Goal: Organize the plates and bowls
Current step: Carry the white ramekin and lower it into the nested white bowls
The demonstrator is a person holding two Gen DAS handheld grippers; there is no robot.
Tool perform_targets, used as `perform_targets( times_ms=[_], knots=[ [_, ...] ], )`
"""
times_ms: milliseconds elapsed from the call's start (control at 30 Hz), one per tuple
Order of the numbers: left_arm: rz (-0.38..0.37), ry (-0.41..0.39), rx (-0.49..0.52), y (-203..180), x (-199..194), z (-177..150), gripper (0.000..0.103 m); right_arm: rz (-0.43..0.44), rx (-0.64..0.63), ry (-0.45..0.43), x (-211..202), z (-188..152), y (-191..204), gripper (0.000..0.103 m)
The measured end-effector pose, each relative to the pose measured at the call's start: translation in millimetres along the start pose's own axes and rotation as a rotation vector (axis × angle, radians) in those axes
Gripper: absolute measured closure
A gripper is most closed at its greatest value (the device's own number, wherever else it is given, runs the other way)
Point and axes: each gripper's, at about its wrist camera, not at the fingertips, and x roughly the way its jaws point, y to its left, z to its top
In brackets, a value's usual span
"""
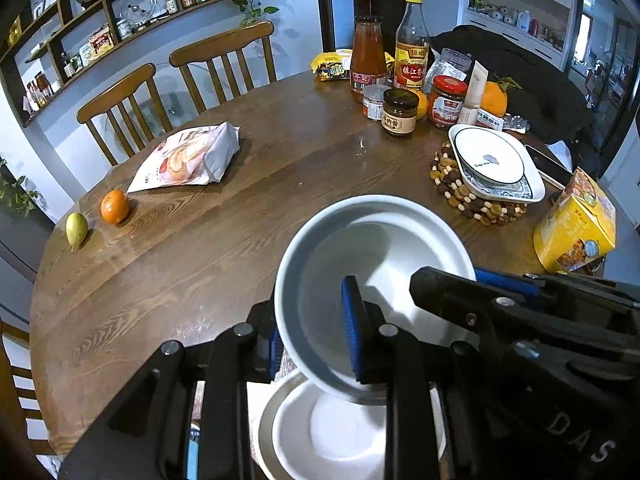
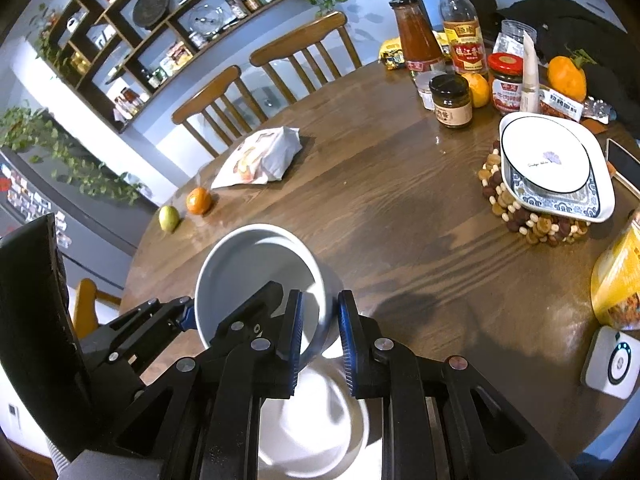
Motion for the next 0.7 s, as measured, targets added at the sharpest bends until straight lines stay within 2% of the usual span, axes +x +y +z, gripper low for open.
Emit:
perform_targets(
  times_ms=[700],
  knots=[
    [0.023, -0.002, -0.034, 2, -32, -38, 0.081, 0.014, -0.043, 0.015, -21, -39, 19, 0.082]
  ],
)
